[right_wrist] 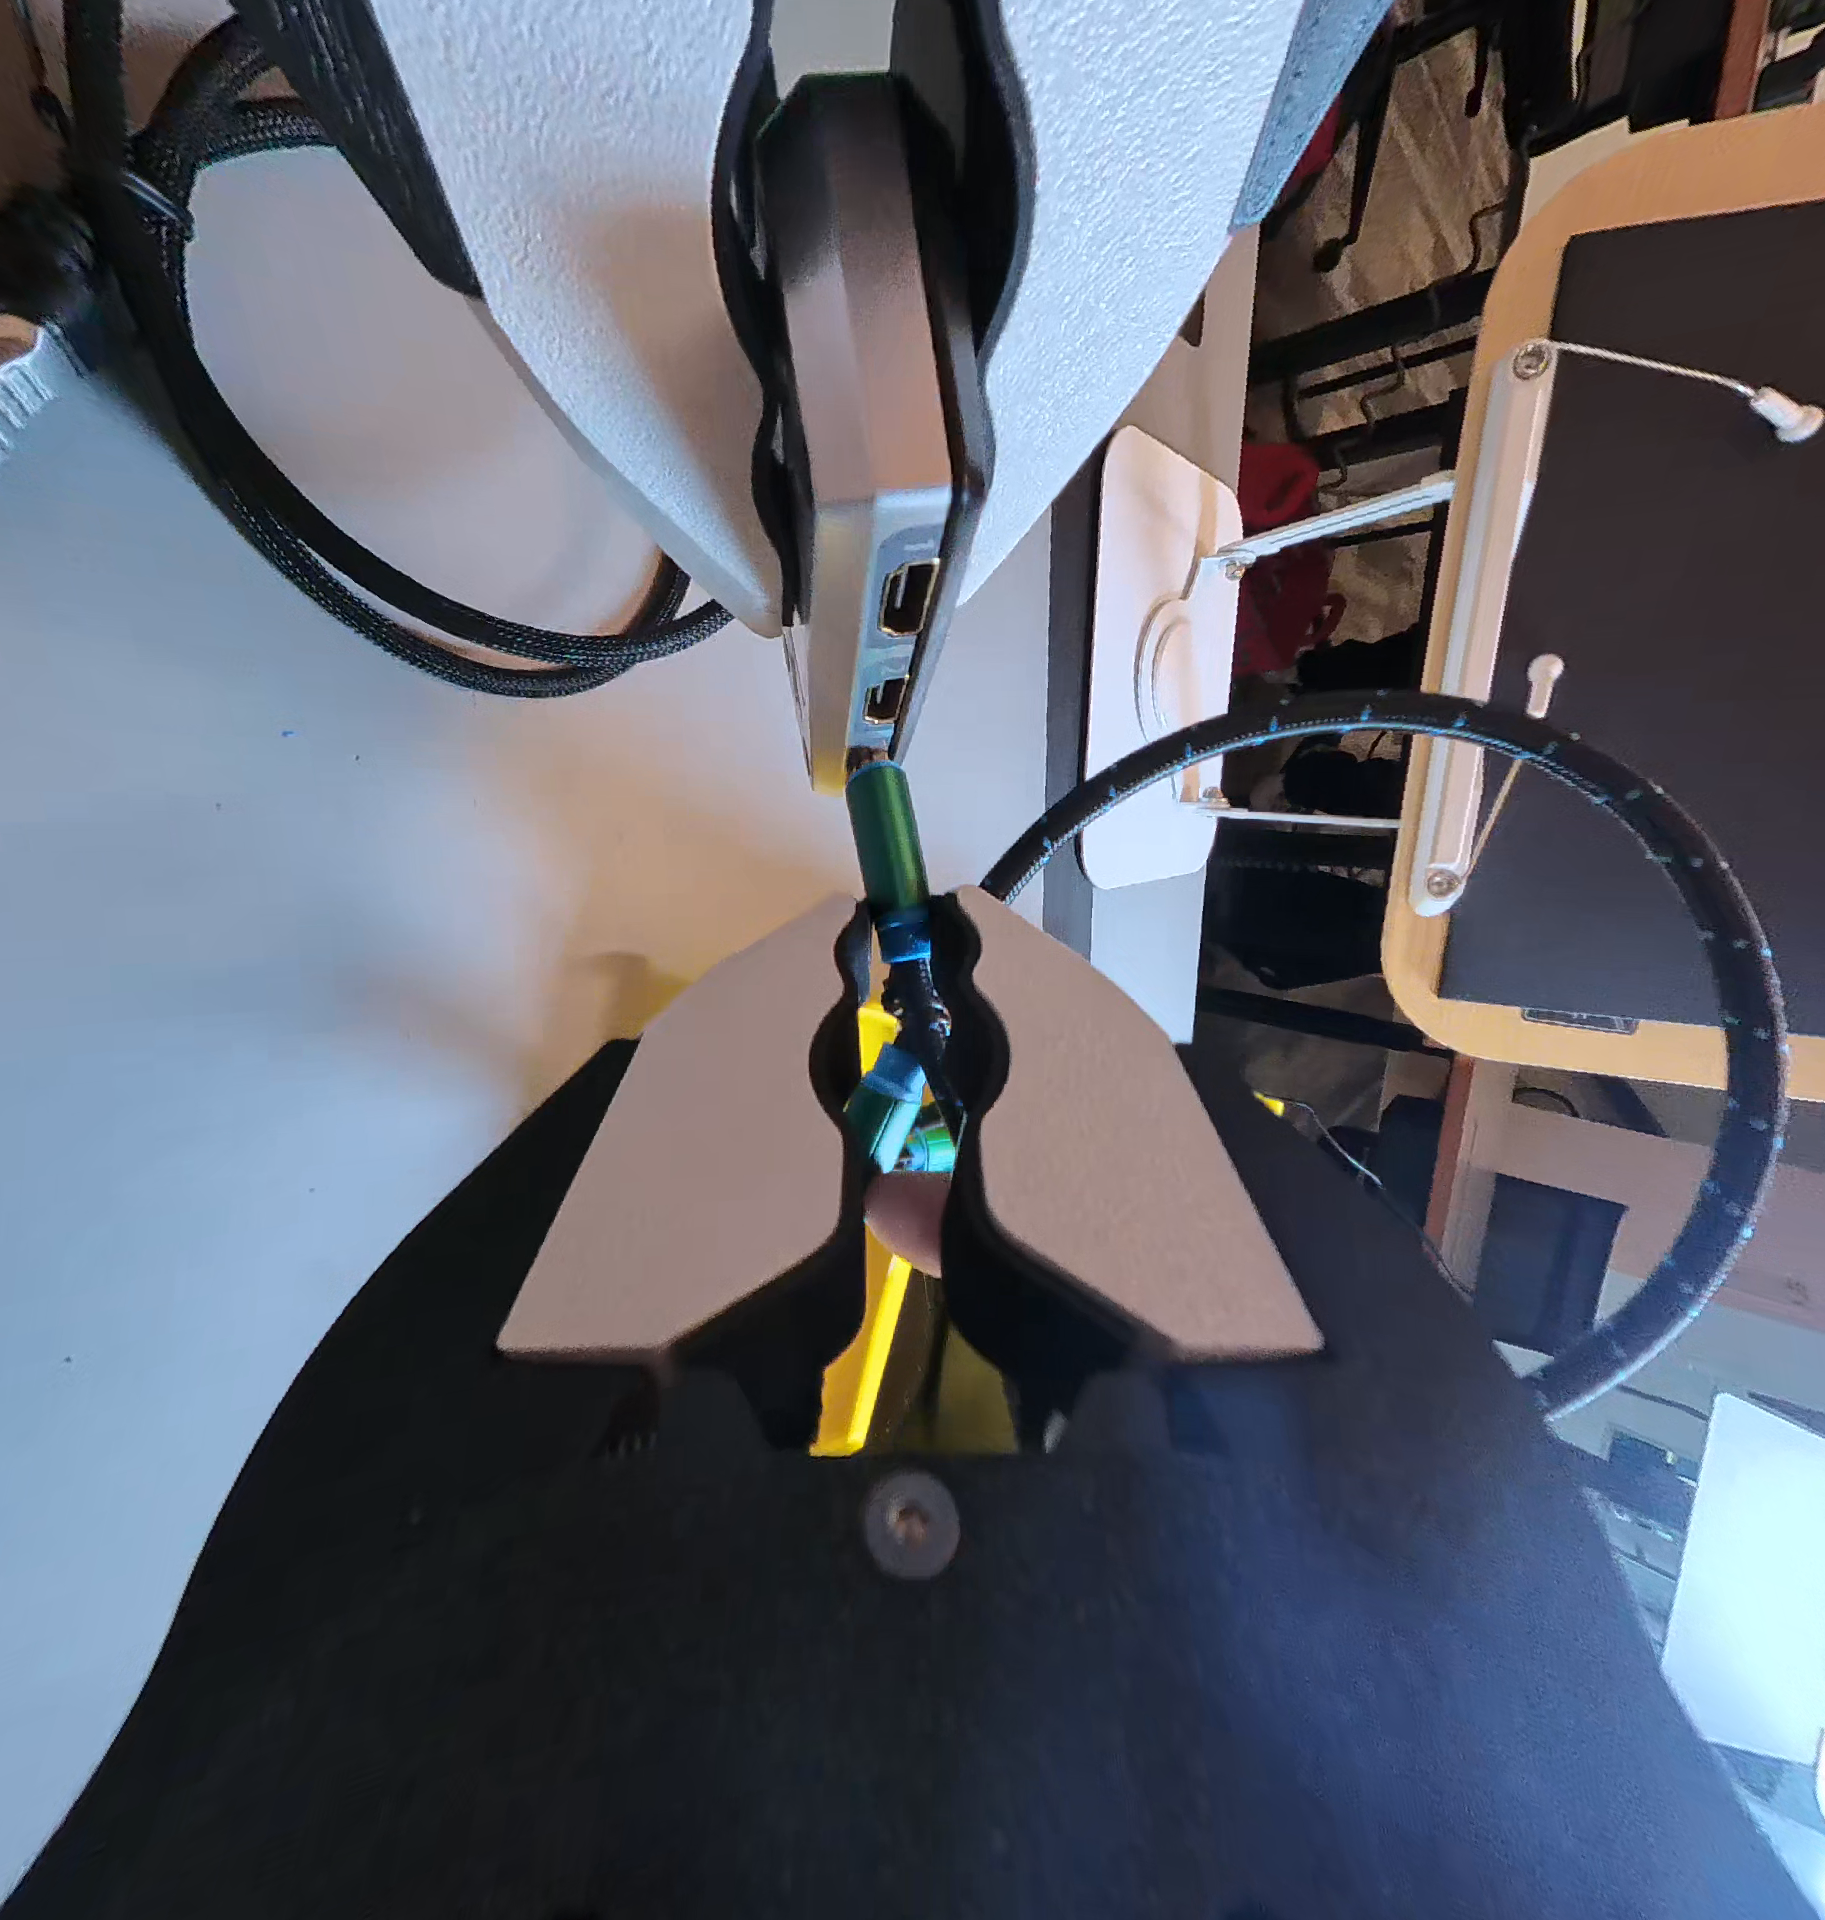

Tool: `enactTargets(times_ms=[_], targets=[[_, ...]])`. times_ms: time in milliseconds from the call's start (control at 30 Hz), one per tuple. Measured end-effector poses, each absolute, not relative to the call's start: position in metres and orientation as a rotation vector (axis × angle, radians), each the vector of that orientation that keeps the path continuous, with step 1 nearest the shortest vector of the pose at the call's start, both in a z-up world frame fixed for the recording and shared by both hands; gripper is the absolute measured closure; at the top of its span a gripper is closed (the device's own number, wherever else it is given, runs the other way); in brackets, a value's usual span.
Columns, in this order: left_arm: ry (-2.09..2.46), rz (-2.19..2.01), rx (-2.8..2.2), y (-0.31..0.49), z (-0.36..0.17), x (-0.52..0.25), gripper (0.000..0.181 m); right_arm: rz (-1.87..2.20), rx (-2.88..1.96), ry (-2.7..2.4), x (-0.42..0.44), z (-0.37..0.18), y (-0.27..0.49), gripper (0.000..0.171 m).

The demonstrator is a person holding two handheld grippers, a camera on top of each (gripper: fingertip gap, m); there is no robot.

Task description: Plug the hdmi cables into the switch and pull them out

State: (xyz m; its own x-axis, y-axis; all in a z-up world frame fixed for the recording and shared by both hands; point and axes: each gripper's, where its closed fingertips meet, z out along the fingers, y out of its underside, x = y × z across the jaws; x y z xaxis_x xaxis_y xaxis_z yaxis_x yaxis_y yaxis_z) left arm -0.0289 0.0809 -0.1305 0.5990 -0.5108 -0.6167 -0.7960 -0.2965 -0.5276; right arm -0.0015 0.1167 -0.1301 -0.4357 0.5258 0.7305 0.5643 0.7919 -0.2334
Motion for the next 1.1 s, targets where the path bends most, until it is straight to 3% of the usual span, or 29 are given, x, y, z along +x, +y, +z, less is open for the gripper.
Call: enactTargets(times_ms=[700, 833, 933, 1100], targets=[[1.089, 0.463, -1.954, 0.076, -0.126, -0.026, 0.159, 0.043, -0.785, -2.103, 0.000, -0.121, 0.110, 0.160], [1.019, 0.272, -1.799, 0.076, -0.109, -0.016, 0.157, 0.169, -0.756, -2.047, 0.000, -0.108, 0.109, 0.160], [1.054, 0.315, -1.799, 0.083, -0.123, -0.014, 0.146, 0.172, -0.719, -2.044, -0.001, -0.104, 0.102, 0.160], [1.097, 0.523, -1.904, 0.089, -0.144, -0.037, 0.149, 0.072, -0.717, -2.059, -0.004, -0.115, 0.112, 0.160]])
